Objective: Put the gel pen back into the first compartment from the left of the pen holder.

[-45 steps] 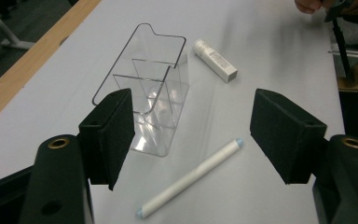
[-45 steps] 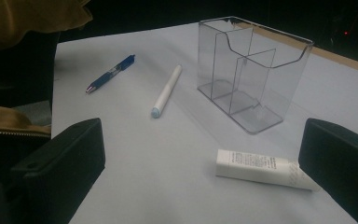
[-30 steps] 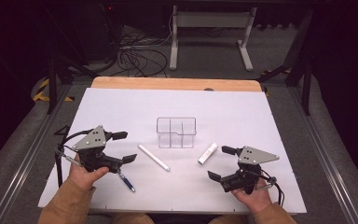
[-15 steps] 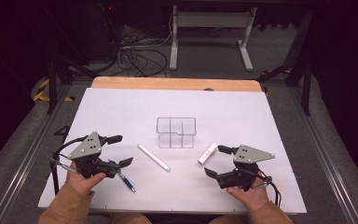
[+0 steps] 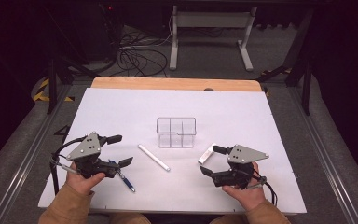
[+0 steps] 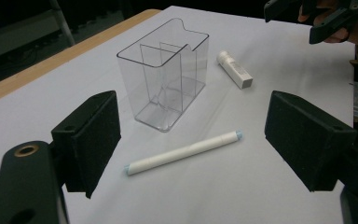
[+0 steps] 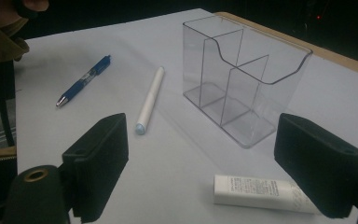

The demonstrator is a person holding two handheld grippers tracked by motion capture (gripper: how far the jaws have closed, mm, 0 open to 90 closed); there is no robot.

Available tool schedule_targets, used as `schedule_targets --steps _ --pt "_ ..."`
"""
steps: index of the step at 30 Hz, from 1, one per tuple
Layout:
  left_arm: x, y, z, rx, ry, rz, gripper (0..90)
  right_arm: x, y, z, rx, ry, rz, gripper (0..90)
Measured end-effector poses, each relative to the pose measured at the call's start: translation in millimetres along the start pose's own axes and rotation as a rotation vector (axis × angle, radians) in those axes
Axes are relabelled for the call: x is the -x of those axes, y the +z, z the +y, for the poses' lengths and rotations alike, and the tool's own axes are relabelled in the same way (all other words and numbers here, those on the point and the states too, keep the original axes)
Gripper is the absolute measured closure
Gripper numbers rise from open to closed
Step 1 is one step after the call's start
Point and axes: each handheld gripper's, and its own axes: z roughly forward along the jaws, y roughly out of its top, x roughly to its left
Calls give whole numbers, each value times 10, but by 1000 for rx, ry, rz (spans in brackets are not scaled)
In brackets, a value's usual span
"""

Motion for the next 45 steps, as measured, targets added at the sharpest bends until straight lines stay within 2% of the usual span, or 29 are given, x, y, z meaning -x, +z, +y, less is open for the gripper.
schedule_targets --steps 4,6,12,19,27,38,45 --pt "-2 -2 1 2 -4 0 192 -32 17 37 7 15 23 258" --pt "-6 -5 3 2 1 -1 192 -53 37 65 8 11 22 265" --pt "-11 -27 5 7 1 4 192 -107 151 149 10 11 49 250" --pt "-20 -46 2 13 -3 6 193 -198 330 231 -19 12 100 246" --pt "-21 -45 3 10 -2 2 193 -309 523 316 -40 -12 140 247" --pt "-26 -52 -2 12 -2 4 193 -441 756 359 -67 -23 173 250" --pt "-24 -54 -2 11 -1 5 193 -494 808 372 -64 -29 177 238"
